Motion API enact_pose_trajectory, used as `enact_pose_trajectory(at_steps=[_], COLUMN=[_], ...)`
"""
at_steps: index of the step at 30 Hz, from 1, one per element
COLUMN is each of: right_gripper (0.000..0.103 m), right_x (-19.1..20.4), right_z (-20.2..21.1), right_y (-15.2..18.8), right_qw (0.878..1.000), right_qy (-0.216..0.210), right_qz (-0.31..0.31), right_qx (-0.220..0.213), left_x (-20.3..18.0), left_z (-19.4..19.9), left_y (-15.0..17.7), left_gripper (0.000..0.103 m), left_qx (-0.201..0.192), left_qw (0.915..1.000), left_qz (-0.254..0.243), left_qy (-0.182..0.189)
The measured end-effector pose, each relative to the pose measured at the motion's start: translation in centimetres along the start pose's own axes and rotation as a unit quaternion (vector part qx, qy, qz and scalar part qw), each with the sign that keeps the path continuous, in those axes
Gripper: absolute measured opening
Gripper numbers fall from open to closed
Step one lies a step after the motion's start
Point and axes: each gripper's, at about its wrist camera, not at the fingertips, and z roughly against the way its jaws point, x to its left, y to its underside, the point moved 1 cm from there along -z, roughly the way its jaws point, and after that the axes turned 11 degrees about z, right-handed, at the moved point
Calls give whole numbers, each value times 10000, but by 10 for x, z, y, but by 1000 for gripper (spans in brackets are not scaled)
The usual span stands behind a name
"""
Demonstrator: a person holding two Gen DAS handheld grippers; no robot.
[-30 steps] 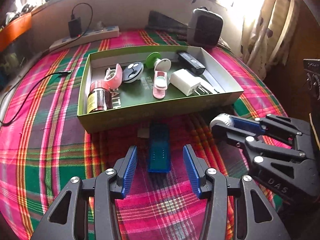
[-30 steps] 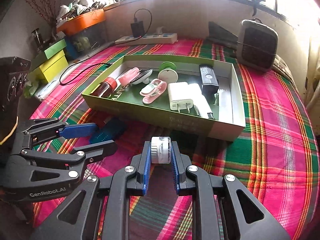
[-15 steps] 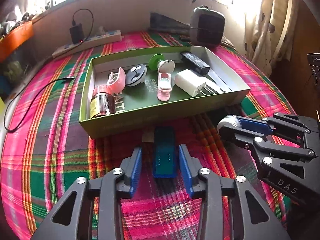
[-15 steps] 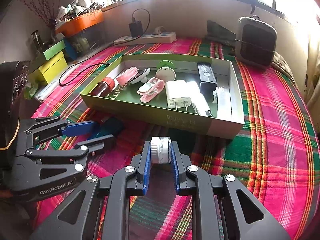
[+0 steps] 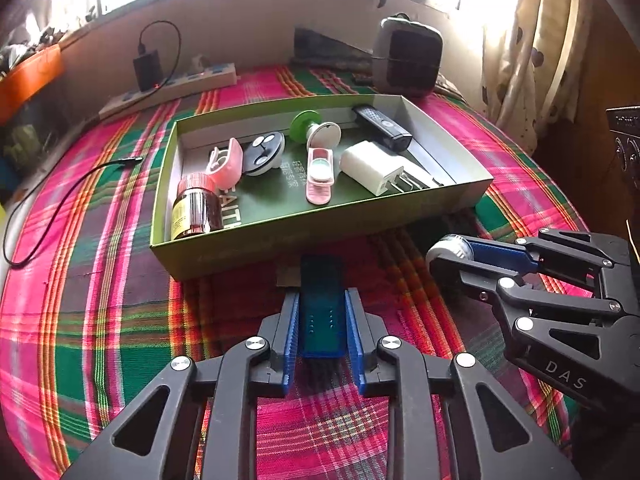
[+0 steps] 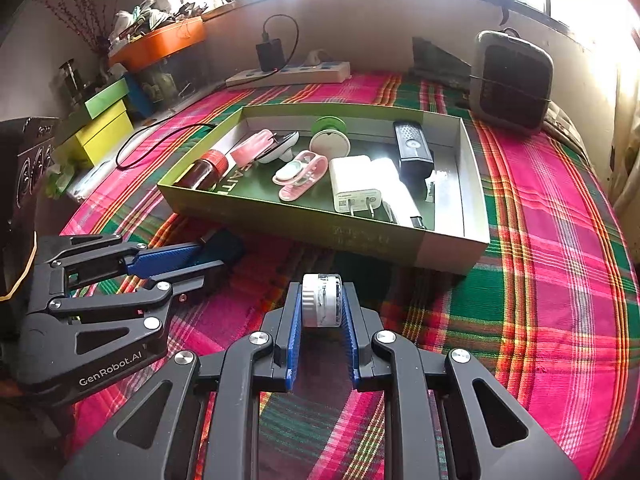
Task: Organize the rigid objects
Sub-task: 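Carry the USB stick and round container over the box with both tools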
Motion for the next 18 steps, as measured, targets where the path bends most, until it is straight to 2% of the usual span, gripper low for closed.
enact_pose_trajectory(at_steps=[18], right_gripper=[20], right_x=[3], right_z=[1], right_y=[1], right_qw=[10000], right_qy=[4], right_qz=[71], right_qx=[-3], left_x=[1], left_z=[6], left_y=[-1], left_gripper=[21], left_qx=[-68], left_qw=[10000], left_qz=[56], left_qy=[-19])
